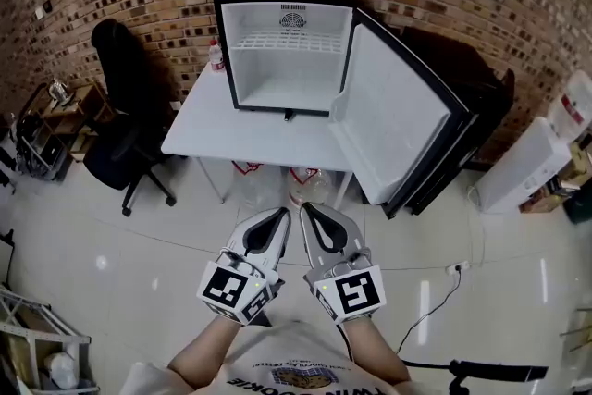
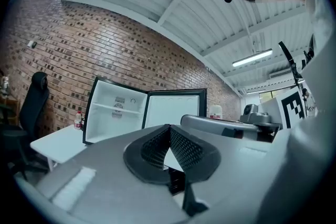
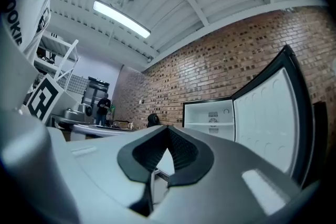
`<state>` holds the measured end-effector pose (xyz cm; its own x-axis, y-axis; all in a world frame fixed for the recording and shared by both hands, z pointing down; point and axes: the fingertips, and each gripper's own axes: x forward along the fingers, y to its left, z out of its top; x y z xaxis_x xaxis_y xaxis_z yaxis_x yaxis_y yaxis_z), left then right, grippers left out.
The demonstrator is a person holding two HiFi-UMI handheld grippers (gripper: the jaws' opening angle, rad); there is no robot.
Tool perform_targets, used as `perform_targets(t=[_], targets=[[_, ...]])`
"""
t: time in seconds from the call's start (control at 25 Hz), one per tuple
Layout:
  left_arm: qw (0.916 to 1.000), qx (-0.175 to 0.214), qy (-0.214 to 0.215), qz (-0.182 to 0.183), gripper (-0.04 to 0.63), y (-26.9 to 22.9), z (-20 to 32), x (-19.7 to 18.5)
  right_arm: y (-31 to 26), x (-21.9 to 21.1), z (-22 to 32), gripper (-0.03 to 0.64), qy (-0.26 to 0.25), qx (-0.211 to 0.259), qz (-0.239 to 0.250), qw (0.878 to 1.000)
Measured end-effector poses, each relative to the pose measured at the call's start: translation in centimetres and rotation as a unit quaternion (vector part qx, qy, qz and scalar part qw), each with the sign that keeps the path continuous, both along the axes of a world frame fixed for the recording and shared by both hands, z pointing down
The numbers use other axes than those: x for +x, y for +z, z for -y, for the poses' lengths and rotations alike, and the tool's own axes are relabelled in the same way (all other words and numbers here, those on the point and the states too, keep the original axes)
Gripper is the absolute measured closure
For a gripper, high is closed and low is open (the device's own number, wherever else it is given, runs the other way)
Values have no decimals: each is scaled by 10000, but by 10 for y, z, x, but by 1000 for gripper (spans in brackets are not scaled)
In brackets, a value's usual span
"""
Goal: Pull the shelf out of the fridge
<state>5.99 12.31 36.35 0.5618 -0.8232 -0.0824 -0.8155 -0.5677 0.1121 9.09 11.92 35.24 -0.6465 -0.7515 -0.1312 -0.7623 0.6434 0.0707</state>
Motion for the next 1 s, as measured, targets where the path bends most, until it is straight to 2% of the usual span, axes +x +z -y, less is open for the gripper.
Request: perform_targets(t=[0.48, 1.0], targets=[[10000, -39, -28, -80, 594, 10, 47, -8, 9, -6, 48, 612, 44, -79, -59, 9999], [9997, -50, 162, -179, 594, 5, 150, -43, 11, -41, 148, 612, 337, -153, -154, 9992]])
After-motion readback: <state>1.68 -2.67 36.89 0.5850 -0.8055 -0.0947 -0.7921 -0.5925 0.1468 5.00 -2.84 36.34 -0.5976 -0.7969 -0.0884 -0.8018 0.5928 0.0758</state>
